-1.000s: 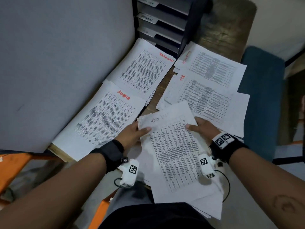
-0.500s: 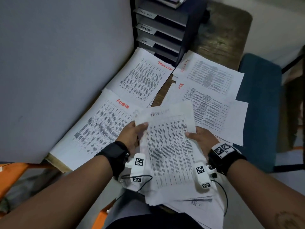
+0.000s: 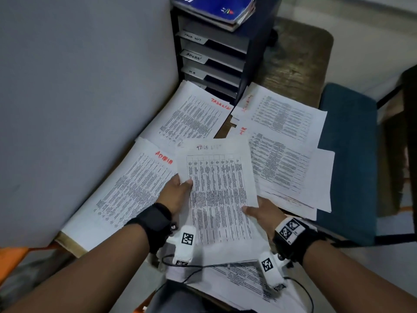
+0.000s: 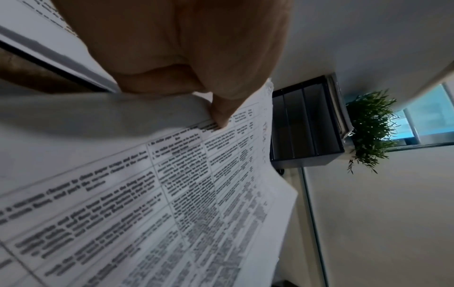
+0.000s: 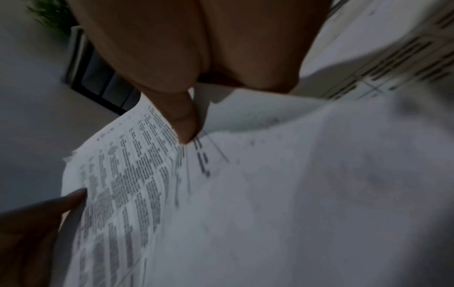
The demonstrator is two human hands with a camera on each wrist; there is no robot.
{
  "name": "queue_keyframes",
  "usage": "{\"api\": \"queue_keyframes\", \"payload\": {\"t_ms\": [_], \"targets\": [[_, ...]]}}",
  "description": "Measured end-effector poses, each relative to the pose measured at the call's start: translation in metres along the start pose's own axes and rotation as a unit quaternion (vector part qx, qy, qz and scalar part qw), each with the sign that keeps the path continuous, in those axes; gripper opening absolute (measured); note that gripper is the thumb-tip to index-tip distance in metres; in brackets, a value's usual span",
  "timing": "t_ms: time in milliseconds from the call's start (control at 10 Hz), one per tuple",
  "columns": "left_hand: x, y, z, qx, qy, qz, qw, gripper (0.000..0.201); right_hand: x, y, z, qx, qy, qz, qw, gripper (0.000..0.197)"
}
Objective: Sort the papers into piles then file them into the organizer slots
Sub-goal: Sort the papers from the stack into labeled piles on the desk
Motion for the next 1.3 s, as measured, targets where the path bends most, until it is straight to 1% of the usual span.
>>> {"api": "queue_keyframes", "payload": {"t_ms": [100,200,300,400,500,600,700,800,900,1000,1100,1200,1300], "targets": [[0.005,-0.006,-0.007,-0.012,-0.018,0.011,1.000,0.034,0.022,-0.011,0.004,-0.063,-0.021,-0.038,0.997,0.033],[0.001,-0.014,-0.006,-0.028,-0.032,0.027,0.999,0.051,0.052,-0.026,-0.007,-0.101,-0.012,-0.117,0.988,0.030],[0.004,-0.029,-0.003,-0.028,-0.043,0.064,0.997,0.036,0.097,-0.037,-0.025,-0.132,-0.012,-0.102,0.986,0.032],[0.007,-0.052,0.002,-0.047,-0.040,0.055,0.997,0.034,0.140,-0.036,-0.050,-0.146,0.028,-0.024,0.989,0.031],[0.016,-0.067,0.008,-0.022,-0.057,0.028,0.998,0.033,0.171,-0.024,-0.069,-0.150,0.058,0.104,0.982,0.043],[0.027,-0.077,0.009,0.030,-0.073,-0.016,0.997,0.028,0.190,-0.007,-0.091,-0.148,0.046,0.200,0.967,0.050],[0.033,-0.088,0.002,0.047,-0.063,-0.054,0.995,0.030,0.199,0.008,-0.107,-0.152,0.032,0.249,0.956,0.050],[0.033,-0.089,-0.005,0.061,-0.050,-0.073,0.994,0.028,0.202,0.017,-0.116,-0.163,0.043,0.276,0.946,0.056],[0.034,-0.085,-0.012,0.080,-0.041,-0.097,0.991,0.022,0.206,0.024,-0.126,-0.146,0.033,0.325,0.934,0.055],[0.031,-0.075,-0.013,0.112,-0.022,-0.131,0.985,0.032,0.210,0.029,-0.135,-0.135,0.032,0.314,0.939,0.047],[0.035,-0.061,-0.006,0.159,-0.012,-0.179,0.971,0.039,0.210,0.027,-0.153,-0.149,0.033,0.174,0.973,0.045],[0.041,-0.048,0.001,0.183,-0.001,-0.223,0.958,0.026,0.221,0.024,-0.148,-0.161,0.033,0.190,0.968,0.028],[0.045,-0.040,0.005,0.190,0.008,-0.264,0.945,0.021,0.222,0.018,-0.144,-0.176,0.024,0.216,0.960,0.056]]}}
Point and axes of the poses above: each hand's wrist, its own z-axis away from the middle knuckle, its own y-axis out of the palm, x = y × z, the point moved 8 cm from there along -z, towards the middle knuckle, and after that the axes turned 11 degrees about y, right-handed, at the moved point
